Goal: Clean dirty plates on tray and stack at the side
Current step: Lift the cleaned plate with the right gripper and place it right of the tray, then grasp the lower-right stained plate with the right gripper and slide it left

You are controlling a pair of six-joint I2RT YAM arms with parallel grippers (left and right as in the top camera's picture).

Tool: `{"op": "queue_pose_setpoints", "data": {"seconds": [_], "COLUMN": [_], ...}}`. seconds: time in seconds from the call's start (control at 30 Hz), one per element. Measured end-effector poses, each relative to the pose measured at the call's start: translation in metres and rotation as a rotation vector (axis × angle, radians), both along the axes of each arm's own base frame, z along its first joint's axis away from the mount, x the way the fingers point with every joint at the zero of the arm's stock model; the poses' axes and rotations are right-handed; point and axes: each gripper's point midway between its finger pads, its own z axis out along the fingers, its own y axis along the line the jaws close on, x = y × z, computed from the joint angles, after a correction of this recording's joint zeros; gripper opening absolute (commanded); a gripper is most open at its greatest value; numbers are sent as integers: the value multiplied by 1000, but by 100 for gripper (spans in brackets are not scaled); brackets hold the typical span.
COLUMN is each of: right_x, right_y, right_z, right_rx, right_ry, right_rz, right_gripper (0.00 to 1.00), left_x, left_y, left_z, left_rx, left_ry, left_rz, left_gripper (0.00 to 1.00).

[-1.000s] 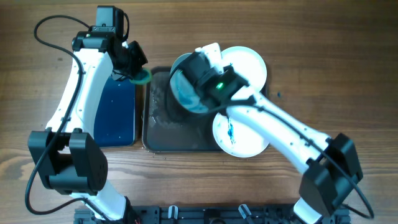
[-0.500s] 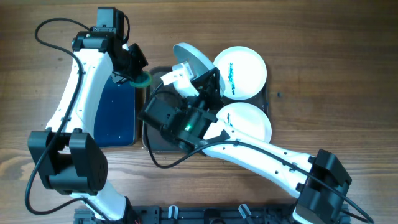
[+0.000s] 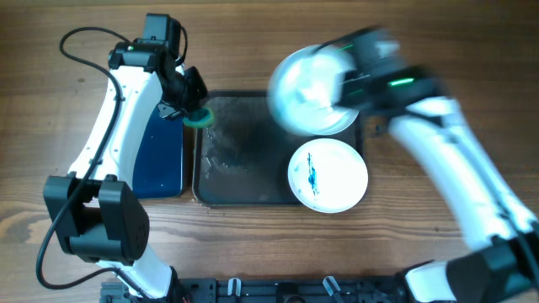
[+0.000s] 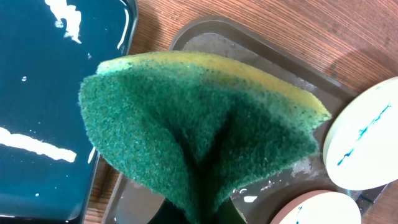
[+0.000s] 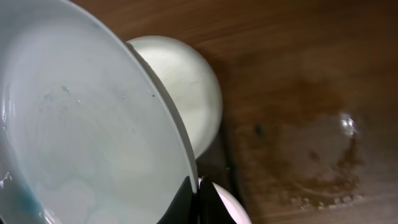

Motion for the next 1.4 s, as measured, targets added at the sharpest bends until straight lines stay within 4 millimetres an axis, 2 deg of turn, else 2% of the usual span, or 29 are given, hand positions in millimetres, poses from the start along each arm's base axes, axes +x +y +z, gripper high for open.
{"op": "queue_pose_setpoints", "data": {"seconds": [0.07,0.13,0.2,0.23,0.33,0.43,0.57,0.67,0.8,0.83,0.9,0.97,1.07,1.13,1.2,1.33,1.4], "right_x": [-2,-5,-12,-19,-36,-51,-59,-67,-69,-67,-68,-77,-80,-83,-94,-112,-117], "right_y": [-62,-102,-135,-160,-189,-198,-195,-194,-195,-196,-192,-177,-150,-122,-93,-40,-31], "right_z": [7,4,-8,-23,-59,-99,-137,-154,-163,-162,-163,-162,-146,-132,-124,-124,-132], "right_rx": [82,126,157,173,197,212,217,211,201,199,206,255,344,389,410,373,328], "right_ry": [15,24,42,53,94,133,127,134,123,114,126,190,250,282,334,415,432], "right_rz": [-151,-249,-334,-403,-497,-542,-552,-566,-570,-568,-538,-489,-379,-274,-175,35,78], "right_gripper": [4,4,4,4,4,4,4,6,38,43,46,45,46,46,46,44,34], "left_x": [2,4,6,7,9,12,14,14,16,17,18,18,19,19,19,19,19], "left_y": [-2,-4,-7,-10,-18,-25,-27,-27,-26,-25,-25,-25,-25,-25,-25,-25,-25], "left_z": [1,1,2,2,3,5,5,5,6,6,6,6,6,6,6,6,6], "left_rx": [-1,-2,-3,-4,-7,-10,-11,-12,-3,-2,1,4,3,3,4,4,4], "left_ry": [-9,-20,-30,-36,-52,-69,-79,-81,-91,-91,-95,-99,-101,-101,-100,-101,-101], "left_rz": [-5,-9,-17,-22,-42,-57,-61,-61,-58,-57,-56,-55,-55,-55,-55,-55,-55], "left_gripper": [4,4,4,4,4,4,4,4,4,4,4,4,4,4,4,4,4]}}
